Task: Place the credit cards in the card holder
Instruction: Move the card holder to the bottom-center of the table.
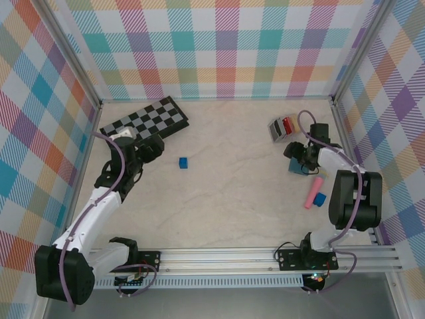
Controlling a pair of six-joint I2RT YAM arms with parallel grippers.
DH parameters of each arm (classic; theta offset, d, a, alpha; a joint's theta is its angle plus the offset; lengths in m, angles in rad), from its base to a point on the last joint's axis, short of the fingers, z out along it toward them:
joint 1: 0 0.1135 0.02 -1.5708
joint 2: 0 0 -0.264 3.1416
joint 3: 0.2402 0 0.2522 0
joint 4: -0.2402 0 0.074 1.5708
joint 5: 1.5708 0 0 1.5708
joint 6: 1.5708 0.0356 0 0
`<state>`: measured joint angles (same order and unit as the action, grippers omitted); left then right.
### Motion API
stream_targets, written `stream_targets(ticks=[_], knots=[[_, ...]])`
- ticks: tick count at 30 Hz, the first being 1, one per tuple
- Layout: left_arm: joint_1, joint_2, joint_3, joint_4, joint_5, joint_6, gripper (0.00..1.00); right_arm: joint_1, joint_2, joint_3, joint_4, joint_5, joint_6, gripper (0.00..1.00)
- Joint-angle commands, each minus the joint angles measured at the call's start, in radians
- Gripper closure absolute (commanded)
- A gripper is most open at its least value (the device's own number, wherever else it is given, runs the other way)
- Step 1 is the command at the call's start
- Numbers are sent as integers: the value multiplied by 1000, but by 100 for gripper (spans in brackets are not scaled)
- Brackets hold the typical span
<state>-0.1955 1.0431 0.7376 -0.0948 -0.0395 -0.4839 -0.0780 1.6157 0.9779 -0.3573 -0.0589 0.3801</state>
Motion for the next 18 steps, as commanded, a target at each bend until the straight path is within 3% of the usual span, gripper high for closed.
stream_targets(ticks=[1, 11, 18], knots=[[-53, -10, 20, -63, 108, -44, 0, 1, 22, 41, -28, -42, 41, 24], [-201, -16, -12, -80, 107, -70, 0, 25, 126, 68, -94, -79, 40, 32], [-244, 17, 3, -106, 89, -91, 0, 156, 102, 21, -204, -90, 0, 37]])
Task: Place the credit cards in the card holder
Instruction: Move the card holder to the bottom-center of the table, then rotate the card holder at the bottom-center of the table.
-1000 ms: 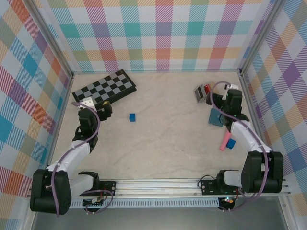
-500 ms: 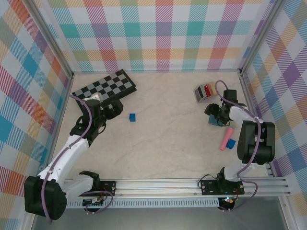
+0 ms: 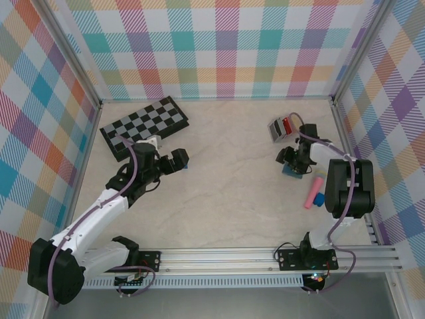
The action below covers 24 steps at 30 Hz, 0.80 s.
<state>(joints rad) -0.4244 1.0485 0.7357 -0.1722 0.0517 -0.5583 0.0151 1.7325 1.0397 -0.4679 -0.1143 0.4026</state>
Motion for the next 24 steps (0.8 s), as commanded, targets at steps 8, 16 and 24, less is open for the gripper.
stream_targets(ticks=[8, 16, 24], knots=[[-50, 42, 3, -21, 36, -33, 0, 452, -176, -189, -63, -144, 53, 38], [-127, 138, 11, 27, 121, -73, 2, 480, -468, -226, -40, 51, 130, 39], [-227, 261, 71, 38, 147, -124, 9, 370, -375, -208, -23, -189, 40, 56]])
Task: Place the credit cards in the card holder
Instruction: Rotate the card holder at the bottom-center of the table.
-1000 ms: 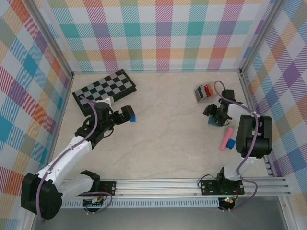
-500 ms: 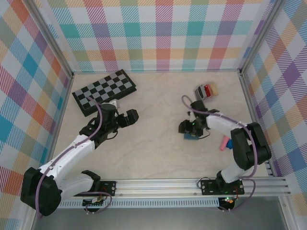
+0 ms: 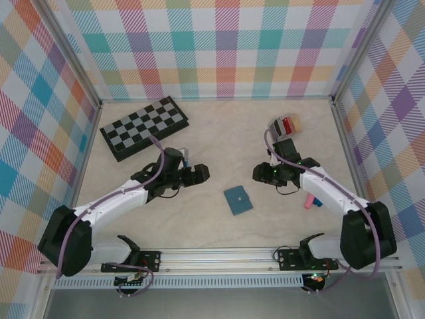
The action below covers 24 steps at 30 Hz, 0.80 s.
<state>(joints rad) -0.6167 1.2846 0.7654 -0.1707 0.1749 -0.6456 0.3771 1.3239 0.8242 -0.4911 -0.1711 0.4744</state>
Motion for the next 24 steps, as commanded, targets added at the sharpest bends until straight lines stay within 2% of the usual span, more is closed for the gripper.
stream_targets(ticks=[1, 5, 8, 11, 16, 20, 24], knots=[[-49, 41, 44, 42, 30, -52, 10, 17, 47, -4, 23, -170, -28, 57], [-109, 117, 51, 85, 123, -109, 10, 57, 86, -31, 22, -175, -37, 57], [-160, 189, 62, 118, 168, -153, 15, 72, 102, -64, 49, -200, -37, 58], [-200, 220, 42, 159, 138, -203, 18, 83, 126, -91, 93, -241, -26, 60], [-210, 231, -23, 226, 63, -301, 18, 102, 163, -98, 99, -284, -31, 61], [-211, 234, -85, 326, 60, -377, 19, 115, 181, -117, 96, -264, -18, 63], [-211, 243, -77, 286, 45, -376, 22, 126, 178, -161, 128, -286, 10, 65]])
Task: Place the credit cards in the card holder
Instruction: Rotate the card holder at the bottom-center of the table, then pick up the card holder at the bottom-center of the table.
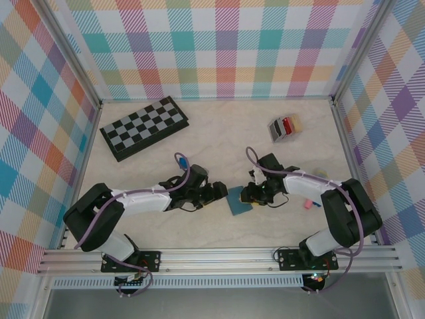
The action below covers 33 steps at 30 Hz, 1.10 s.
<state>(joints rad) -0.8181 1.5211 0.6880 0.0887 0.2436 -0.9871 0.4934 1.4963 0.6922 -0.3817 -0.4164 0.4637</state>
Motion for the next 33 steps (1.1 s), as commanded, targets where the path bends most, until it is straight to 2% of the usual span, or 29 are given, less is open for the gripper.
stream_targets(ticks=[1, 9, 15, 17, 24, 33], knots=[[-11, 7, 1, 25, -25, -35, 22, 16, 4, -39, 24, -47, 34, 67], [-10, -15, -18, 14, -78, -55, 23, 80, -89, -98, 84, -40, 150, 67], [-11, -45, -28, -23, -95, -39, 24, 79, -174, -55, -29, 138, 125, 65], [-10, -59, -40, -24, -92, -30, 24, 79, -186, -42, -40, 163, 119, 65], [-14, -38, -54, 9, -47, -42, 23, 82, -162, -37, -7, 135, 129, 64], [-14, -2, -42, 29, -14, -37, 30, 89, -147, -35, -20, 125, 113, 67]])
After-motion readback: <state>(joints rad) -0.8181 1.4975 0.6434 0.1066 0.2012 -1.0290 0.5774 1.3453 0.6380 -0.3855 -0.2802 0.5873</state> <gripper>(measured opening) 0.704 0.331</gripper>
